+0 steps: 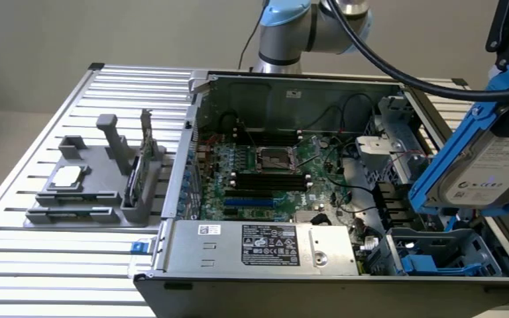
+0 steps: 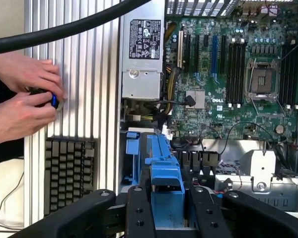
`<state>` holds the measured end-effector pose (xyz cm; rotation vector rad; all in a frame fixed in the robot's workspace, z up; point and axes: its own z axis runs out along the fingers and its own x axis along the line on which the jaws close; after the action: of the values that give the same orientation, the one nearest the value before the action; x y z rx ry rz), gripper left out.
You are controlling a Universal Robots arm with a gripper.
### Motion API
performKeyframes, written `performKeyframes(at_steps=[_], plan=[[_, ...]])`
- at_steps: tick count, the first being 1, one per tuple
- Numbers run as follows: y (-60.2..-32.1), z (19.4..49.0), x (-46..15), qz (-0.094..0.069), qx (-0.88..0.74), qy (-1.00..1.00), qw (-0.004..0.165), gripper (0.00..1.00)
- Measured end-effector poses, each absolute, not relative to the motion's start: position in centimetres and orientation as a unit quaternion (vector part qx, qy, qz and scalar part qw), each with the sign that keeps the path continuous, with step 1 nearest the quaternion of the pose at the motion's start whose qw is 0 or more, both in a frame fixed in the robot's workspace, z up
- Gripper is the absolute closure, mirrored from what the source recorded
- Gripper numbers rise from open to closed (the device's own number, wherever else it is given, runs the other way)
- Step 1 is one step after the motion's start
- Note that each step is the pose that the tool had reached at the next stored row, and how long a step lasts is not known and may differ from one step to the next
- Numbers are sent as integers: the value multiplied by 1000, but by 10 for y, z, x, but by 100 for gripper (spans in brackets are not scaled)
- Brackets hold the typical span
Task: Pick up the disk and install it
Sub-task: 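Pick up the disk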
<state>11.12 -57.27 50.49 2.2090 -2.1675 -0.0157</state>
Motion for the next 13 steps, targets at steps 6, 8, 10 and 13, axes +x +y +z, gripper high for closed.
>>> performKeyframes(at_steps=[6, 8, 10, 13], plan=[[-581, 495, 113, -8, 710, -704, 20, 67], [-583, 492, 114, -8, 708, -706, 20, 67], [-585, 488, 115, -8, 707, -707, 20, 67], [-587, 483, 116, -9, 705, -709, 19, 67]])
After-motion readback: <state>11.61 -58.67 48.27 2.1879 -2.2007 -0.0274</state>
